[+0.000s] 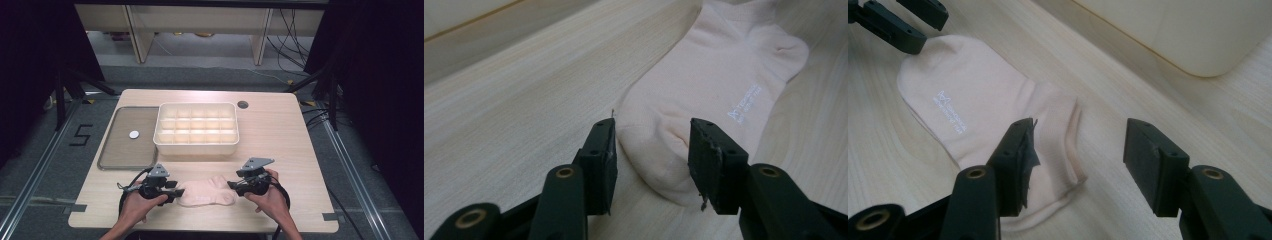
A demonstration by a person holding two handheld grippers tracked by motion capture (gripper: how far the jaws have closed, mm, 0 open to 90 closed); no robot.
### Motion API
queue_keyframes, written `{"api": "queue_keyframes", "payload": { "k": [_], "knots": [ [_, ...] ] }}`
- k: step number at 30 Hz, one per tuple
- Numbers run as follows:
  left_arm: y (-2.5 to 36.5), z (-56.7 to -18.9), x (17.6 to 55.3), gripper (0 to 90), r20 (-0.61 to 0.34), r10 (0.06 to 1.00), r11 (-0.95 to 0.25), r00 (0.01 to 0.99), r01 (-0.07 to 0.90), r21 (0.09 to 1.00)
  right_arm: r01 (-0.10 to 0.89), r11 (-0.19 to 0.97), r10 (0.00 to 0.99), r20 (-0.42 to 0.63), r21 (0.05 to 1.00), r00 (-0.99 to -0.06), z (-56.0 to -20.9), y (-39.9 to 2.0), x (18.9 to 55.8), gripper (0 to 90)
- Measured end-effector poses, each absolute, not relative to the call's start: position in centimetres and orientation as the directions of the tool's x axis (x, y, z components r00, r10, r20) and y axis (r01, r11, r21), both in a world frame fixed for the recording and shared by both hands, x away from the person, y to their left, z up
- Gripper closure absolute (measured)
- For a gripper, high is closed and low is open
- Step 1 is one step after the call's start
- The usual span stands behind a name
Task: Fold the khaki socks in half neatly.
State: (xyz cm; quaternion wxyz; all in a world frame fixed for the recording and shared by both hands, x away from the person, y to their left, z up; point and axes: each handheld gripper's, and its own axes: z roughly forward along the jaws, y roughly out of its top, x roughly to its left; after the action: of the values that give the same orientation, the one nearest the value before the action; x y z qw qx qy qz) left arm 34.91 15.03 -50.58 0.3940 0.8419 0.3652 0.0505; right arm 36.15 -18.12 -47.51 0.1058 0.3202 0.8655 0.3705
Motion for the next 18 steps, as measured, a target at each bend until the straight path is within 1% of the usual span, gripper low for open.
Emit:
{"api": "queue_keyframes", "payload": {
  "k": [4, 7, 8, 11, 12, 13, 14, 15, 17, 18],
  "knots": [
    [14.86, -50.73, 35.06, 57.3, -0.198, 0.659, -0.432, 0.726, 0.580, 0.690, 0.482, 0.525, 0.629, 0.062, 0.701, -0.775, -47.41, -18.10, 36.09, 47.1],
    [14.51, -50.88, 35.16, 61.5, -0.185, 0.656, -0.446, 0.732, 0.573, 0.688, 0.505, 0.499, 0.657, 0.073, 0.704, -0.750, -47.50, -17.87, 35.87, 47.1],
    [14.43, -50.94, 35.14, 61.5, -0.180, 0.655, -0.455, 0.734, 0.573, 0.682, 0.505, 0.499, 0.657, 0.073, 0.704, -0.750, -47.50, -17.87, 35.87, 47.1],
    [14.19, -51.10, 35.13, 66.7, -0.184, 0.654, -0.450, 0.734, 0.573, 0.684, 0.492, 0.522, 0.637, 0.065, 0.697, -0.768, -47.42, -17.99, 35.92, 47.1],
    [14.18, -51.11, 35.11, 66.7, -0.184, 0.651, -0.452, 0.736, 0.571, 0.686, 0.483, 0.519, 0.634, 0.062, 0.705, -0.771, -47.49, -17.97, 35.95, 47.1],
    [14.15, -51.18, 35.08, 71.2, -0.189, 0.647, -0.448, 0.739, 0.569, 0.689, 0.487, 0.517, 0.636, 0.065, 0.704, -0.769, -47.50, -17.93, 35.97, 47.1],
    [14.15, -51.18, 35.08, 73.5, -0.189, 0.647, -0.448, 0.739, 0.569, 0.689, 0.487, 0.517, 0.636, 0.065, 0.704, -0.769, -47.50, -17.93, 35.97, 47.1],
    [14.13, -51.19, 35.01, 73.5, -0.186, 0.643, -0.450, 0.742, 0.564, 0.692, 0.492, 0.517, 0.638, 0.068, 0.700, -0.767, -47.50, -17.92, 35.92, 47.2],
    [14.03, -51.02, 34.86, 81.2, -0.171, 0.633, -0.460, 0.755, 0.545, 0.700, 0.482, 0.526, 0.627, 0.063, 0.701, -0.777, -47.44, -17.89, 35.88, 47.6],
    [14.03, -51.02, 34.86, 82.0, -0.171, 0.633, -0.460, 0.755, 0.545, 0.700, 0.482, 0.526, 0.627, 0.063, 0.701, -0.777, -47.44, -17.89, 35.88, 47.6]
  ]
}}
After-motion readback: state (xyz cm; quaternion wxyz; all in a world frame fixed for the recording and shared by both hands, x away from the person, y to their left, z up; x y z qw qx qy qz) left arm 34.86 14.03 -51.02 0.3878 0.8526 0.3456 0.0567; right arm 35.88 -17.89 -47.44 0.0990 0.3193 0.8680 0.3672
